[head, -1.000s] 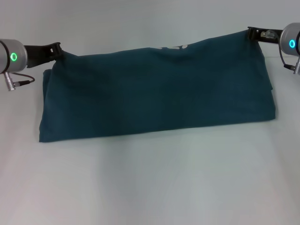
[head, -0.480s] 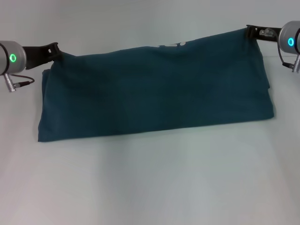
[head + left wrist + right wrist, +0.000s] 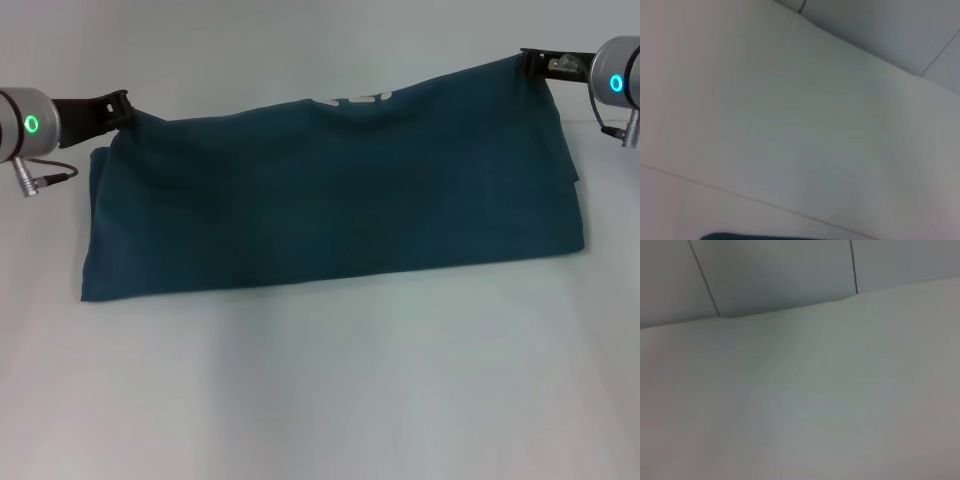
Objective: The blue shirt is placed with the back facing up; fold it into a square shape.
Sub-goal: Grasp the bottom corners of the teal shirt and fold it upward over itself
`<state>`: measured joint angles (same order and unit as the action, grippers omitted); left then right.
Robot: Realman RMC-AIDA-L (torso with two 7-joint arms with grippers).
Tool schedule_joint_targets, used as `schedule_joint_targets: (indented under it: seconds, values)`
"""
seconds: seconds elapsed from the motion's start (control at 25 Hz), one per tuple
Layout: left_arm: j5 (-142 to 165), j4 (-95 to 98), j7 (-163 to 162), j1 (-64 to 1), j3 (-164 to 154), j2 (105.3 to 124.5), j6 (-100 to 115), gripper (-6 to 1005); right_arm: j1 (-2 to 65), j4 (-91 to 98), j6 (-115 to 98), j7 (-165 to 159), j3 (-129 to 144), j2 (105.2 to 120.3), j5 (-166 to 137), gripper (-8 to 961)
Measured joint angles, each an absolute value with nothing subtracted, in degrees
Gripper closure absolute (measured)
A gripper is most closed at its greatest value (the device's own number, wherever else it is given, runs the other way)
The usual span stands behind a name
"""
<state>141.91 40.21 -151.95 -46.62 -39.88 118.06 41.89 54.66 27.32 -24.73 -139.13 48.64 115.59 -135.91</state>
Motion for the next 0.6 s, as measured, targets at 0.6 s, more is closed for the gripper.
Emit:
schedule_joint_targets:
  seconds: [0.6]
  values:
    - [134.08,41.33,-151.84,-44.2,-37.91,119.38,41.4,637,49.67,34.45,-39.2,-139.54,44.93,110.62,-132.15,547]
